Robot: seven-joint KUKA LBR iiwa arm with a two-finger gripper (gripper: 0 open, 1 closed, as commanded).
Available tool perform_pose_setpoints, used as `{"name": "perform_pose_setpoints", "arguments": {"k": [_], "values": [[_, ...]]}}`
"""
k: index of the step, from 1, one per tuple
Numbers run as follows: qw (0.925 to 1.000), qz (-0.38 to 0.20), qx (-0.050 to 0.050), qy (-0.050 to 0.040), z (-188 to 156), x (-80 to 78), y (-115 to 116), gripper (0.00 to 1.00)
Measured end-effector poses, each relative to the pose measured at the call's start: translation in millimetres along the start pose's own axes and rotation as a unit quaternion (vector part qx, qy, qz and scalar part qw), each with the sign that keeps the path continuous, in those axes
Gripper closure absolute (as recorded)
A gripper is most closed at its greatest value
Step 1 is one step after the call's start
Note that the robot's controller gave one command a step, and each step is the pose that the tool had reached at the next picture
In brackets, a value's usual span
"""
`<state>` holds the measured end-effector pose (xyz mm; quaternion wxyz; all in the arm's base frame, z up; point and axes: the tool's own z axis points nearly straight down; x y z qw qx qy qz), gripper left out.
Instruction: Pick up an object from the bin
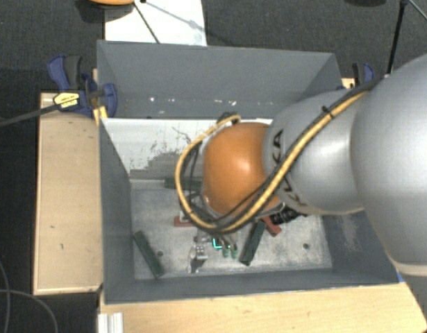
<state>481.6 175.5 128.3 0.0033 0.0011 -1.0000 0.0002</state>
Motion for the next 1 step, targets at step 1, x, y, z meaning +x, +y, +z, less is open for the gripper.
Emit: {"name": "perform_pose_setpoints", "arguments": {"k": [1], "values": [[1.0000, 0.002, -0.001, -0.0037, -3.6, -2.3, -0.7, 0.00]]}}
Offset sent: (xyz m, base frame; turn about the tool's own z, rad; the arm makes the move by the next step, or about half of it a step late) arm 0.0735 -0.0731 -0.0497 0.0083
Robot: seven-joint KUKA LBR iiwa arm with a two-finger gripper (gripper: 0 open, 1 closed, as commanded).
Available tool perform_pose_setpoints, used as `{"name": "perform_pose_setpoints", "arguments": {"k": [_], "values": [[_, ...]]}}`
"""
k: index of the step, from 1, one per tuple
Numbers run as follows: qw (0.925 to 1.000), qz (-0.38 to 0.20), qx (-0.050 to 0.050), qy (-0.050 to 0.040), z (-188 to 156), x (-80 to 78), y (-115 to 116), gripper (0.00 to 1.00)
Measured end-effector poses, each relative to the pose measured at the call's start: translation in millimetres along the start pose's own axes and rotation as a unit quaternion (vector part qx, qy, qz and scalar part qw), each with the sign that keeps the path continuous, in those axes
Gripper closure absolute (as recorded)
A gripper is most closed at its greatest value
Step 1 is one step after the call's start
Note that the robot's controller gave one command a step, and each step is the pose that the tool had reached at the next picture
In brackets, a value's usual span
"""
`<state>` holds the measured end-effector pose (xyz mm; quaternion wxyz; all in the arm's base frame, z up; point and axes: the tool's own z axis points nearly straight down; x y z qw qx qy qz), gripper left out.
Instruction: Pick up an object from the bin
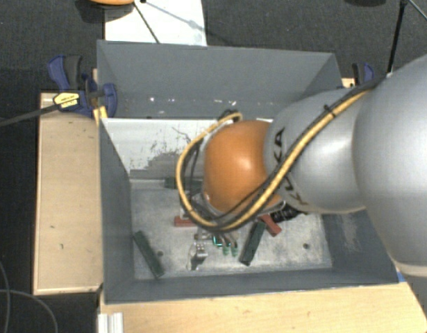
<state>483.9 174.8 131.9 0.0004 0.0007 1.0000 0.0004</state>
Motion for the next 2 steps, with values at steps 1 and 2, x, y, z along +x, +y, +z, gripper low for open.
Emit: {"name": "perform_pose_setpoints", "arguments": {"k": [1, 2], "values": [[1.0000, -0.001, 0.000, -0.0003, 0.4, -1.0, -0.5, 0.00], [1.0000, -0.007, -0.002, -0.0011, 5.4, -10.1, -5.4, 0.00]]}}
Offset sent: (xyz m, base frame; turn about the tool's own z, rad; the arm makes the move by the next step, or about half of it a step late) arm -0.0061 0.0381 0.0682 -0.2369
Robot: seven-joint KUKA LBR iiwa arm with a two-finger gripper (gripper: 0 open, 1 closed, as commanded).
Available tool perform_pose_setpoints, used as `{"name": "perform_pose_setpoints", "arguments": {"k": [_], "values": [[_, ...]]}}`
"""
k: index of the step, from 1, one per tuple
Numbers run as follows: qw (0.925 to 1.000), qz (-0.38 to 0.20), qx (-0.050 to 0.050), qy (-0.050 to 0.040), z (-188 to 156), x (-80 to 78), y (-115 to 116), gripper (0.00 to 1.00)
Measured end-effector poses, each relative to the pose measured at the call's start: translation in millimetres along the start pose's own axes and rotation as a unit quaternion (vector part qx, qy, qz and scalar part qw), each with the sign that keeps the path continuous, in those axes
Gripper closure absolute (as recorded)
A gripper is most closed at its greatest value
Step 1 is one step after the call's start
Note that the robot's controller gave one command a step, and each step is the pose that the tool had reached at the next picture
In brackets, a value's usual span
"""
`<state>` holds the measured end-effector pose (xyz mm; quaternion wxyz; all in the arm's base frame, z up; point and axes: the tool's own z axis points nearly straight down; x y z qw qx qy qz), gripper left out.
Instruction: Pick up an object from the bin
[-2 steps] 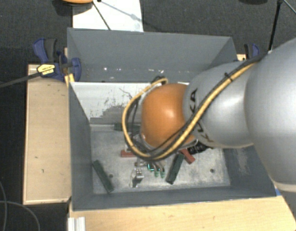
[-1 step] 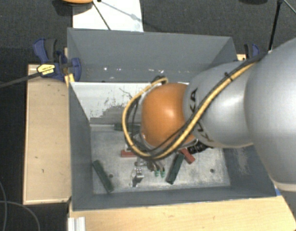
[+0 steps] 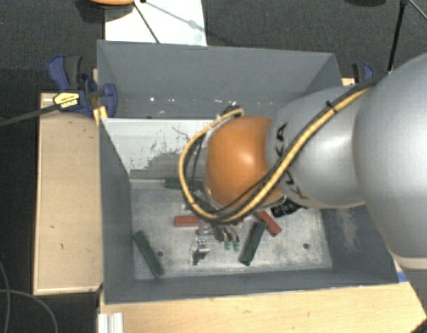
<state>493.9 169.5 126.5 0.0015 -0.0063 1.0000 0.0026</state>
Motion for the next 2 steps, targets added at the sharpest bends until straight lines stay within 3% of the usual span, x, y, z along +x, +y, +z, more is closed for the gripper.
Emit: {"name": "perform_pose_setpoints", "arguments": {"k": [1, 2], "values": [[0.9925, -0.122, 0.002, 0.0009, 6.2, -11.5, -48.2, 0.00], [0.9918, -0.128, 0.003, 0.0003, 11.2, -13.1, -50.4, 0.00]]}}
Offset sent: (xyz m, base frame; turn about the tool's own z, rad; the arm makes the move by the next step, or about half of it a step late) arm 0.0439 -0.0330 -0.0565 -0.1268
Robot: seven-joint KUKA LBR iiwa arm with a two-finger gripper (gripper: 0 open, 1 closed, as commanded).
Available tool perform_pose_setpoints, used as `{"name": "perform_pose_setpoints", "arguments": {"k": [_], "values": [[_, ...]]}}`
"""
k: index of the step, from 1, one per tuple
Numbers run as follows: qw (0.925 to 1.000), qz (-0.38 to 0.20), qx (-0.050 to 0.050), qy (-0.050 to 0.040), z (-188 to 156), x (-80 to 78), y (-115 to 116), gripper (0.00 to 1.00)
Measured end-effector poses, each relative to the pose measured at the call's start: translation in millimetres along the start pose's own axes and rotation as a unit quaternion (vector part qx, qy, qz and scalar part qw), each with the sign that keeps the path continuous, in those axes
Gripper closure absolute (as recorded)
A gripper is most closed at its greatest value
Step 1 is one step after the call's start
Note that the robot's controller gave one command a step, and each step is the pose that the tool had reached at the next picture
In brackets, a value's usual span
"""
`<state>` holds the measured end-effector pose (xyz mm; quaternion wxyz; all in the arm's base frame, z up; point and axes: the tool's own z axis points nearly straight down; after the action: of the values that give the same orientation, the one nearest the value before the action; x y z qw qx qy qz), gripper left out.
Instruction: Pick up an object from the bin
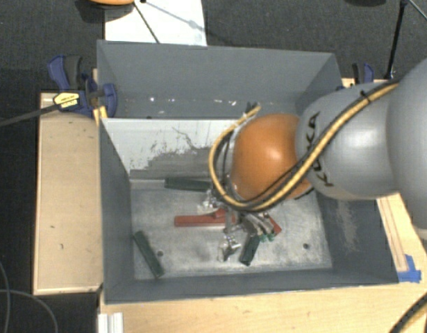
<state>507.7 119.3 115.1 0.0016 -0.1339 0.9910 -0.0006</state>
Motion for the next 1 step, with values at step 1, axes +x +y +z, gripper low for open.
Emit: {"name": "perform_pose_setpoints", "arguments": {"k": [1], "values": [[0.9998, 0.022, -0.001, -0.0011, 12.9, -9.8, 0.6, 0.00]]}}
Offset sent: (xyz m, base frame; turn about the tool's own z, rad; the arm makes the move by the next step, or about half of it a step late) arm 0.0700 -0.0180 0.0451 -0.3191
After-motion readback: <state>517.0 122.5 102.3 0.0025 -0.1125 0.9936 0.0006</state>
